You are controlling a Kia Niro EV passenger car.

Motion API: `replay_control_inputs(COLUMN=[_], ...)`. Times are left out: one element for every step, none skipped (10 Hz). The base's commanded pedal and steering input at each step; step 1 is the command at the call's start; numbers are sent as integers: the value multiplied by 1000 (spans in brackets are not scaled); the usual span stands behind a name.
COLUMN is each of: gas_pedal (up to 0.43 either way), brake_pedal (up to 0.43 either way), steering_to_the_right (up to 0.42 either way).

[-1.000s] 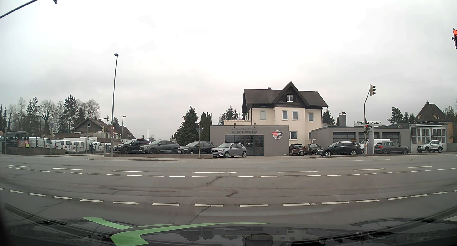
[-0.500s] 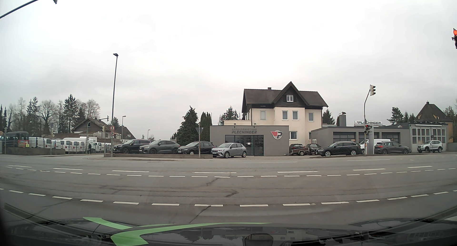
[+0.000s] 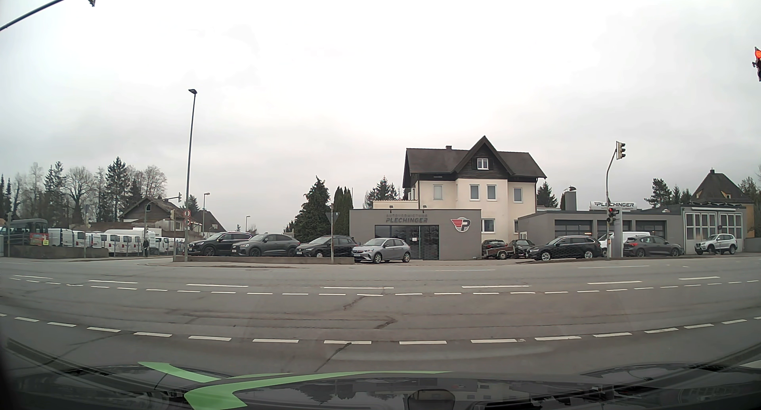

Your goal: Follow the waypoints while adhering to traffic rules and regulations

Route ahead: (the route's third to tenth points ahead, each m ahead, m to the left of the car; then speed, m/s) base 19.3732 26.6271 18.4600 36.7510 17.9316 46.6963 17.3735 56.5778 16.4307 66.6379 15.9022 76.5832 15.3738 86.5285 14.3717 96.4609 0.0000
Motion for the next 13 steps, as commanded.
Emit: replay_control_inputs(gas_pedal=[0, 0, 0, 0, 0, 0, 0, 0, 0, 0, 0, 0, 0], brake_pedal=[341, 341, 341, 341, 341, 341, 341, 341, 341, 341, 341, 341, 341], steering_to_the_right=[-3, -3, -3, -3, -3, -3, -3, -3, -3, -3, -3, -3, -3])
